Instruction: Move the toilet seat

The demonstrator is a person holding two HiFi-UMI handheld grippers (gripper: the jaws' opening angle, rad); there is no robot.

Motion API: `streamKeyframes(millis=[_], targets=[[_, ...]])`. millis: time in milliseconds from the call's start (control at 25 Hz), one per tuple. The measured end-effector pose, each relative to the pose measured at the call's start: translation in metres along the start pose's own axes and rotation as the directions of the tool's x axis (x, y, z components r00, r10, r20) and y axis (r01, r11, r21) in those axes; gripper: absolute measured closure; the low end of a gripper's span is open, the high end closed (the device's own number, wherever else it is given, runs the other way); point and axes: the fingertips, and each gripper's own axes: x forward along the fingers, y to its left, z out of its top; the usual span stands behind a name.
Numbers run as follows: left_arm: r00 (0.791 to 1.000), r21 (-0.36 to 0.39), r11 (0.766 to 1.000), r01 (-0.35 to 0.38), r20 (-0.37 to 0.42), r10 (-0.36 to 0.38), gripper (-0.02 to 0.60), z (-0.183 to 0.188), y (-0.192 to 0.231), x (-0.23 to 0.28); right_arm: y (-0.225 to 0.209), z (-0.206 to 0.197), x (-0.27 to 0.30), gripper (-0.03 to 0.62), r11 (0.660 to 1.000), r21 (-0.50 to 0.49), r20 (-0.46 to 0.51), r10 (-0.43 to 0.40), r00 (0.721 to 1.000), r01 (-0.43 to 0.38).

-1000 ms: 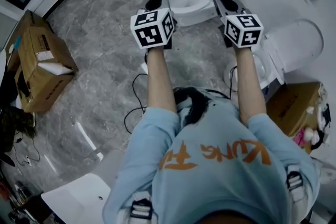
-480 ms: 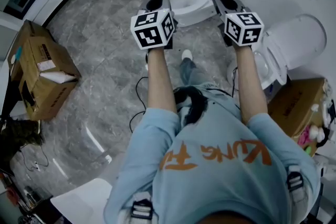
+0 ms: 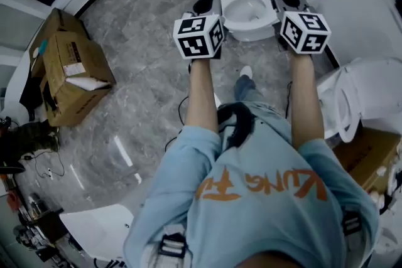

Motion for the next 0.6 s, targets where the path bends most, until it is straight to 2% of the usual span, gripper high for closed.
streamKeyframes(millis=[120,320,520,600], targets=[[0.999,0.029,0.999,0.022,-0.030,-0.021,0.588,0.007,0.002,0.037,-0.037,0.011,0.031,0.595,0.997,0.071,0.009,-0.033,0.999,0.032],[0.999,0.067,0.998,0.023,-0.042,-0.020,0.588,0.027,0.013,0.113,-0.090,0.031,0.093,0.595,0.994,0.106,0.042,-0.013,0.999,0.009],[0.994,0.114,0.992,0.053,-0.103,-0.041,0.588,0.016,0.018,0.196,-0.159,0.018,0.146,0.595,0.984,0.172,0.042,-0.046,0.998,0.038],[0.993,0.106,0.992,0.061,-0.106,-0.050,0.588,0.009,0.020,0.218,-0.179,0.006,0.166,0.595,0.983,0.182,0.019,-0.041,0.999,0.037]])
